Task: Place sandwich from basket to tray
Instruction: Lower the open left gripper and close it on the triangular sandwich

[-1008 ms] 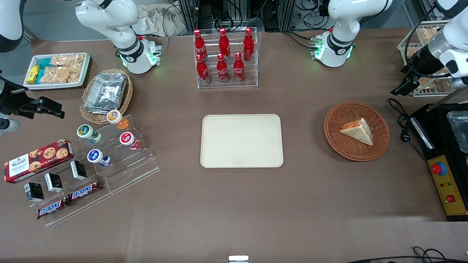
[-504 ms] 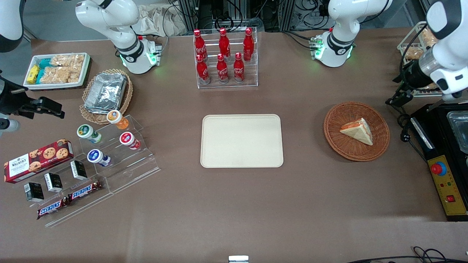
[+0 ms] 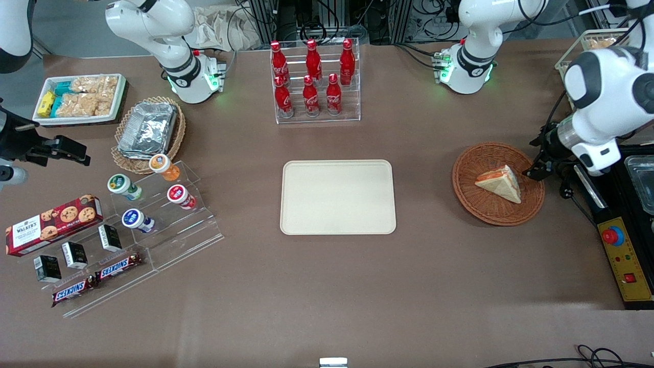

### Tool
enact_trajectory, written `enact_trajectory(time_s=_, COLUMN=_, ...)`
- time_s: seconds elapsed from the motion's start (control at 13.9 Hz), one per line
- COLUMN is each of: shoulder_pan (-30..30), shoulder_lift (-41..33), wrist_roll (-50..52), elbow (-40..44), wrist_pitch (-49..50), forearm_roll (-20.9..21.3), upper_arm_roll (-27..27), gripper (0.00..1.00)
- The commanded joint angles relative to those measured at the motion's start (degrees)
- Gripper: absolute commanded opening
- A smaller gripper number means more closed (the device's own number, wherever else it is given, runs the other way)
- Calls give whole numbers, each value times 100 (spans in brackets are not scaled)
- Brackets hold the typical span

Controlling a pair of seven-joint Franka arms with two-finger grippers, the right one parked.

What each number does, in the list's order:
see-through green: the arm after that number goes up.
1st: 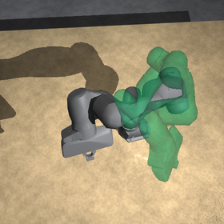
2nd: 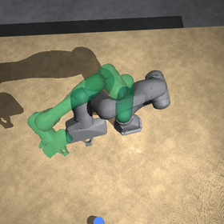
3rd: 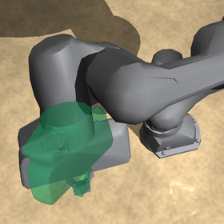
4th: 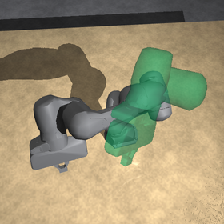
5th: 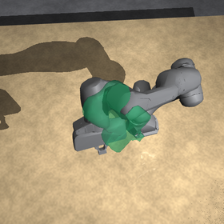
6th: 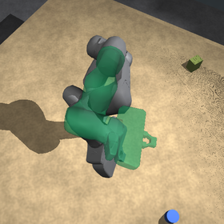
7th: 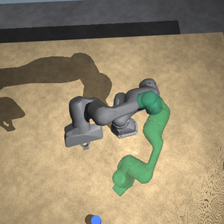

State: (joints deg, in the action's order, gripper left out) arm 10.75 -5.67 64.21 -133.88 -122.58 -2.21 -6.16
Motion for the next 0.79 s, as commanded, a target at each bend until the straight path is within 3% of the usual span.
enact_trajectory(time_s=0.0, shoulder_pan=-11, shoulder_lift=154, wrist_roll=293, elbow=-479, wrist_pitch=-782, forearm_roll=142, upper_arm_roll=-43, gripper=100)
enact_trajectory(time_s=0.72, shoulder_pan=-161, shoulder_lift=918, wrist_roll=293, elbow=-666, wrist_pitch=-1697, forearm_roll=239, upper_arm_roll=-61, gripper=100)
